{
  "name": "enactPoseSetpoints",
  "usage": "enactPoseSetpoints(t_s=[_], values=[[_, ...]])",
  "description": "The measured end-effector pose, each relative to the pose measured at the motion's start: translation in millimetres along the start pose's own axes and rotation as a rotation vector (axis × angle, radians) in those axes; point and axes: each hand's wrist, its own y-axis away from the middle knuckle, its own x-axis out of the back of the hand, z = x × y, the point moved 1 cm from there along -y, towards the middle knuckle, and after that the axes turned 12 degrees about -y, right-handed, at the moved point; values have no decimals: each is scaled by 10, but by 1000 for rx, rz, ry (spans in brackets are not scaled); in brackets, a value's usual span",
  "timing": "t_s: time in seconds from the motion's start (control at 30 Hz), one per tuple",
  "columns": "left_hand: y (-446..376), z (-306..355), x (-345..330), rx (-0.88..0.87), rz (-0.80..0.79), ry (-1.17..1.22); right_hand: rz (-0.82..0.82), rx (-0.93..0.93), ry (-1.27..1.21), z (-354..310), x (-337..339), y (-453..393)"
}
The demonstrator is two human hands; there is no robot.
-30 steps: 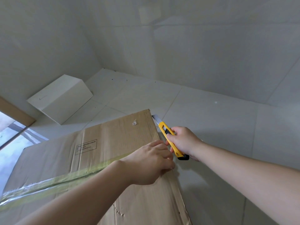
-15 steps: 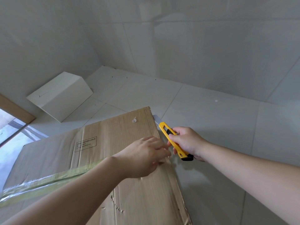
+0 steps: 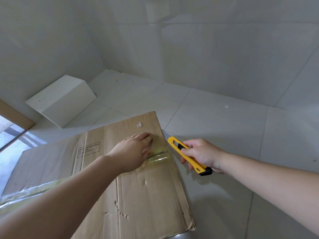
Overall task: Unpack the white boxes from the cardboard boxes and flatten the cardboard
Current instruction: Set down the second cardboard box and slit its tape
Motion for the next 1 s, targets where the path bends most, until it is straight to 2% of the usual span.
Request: enactPoseSetpoints(t_s=[0.2, 0.57, 0.77, 1.0], values=[[-20, -6, -9, 6, 4, 4, -103, -91, 54, 51, 127, 139], [3, 31, 46, 13, 0, 7, -200, -109, 110, 97, 318, 254], [-7, 37, 44, 22, -6, 9, -195, -110, 123, 74, 284, 236], [-22, 36, 21, 18, -7, 5, -318, -151, 159, 171, 250, 468]])
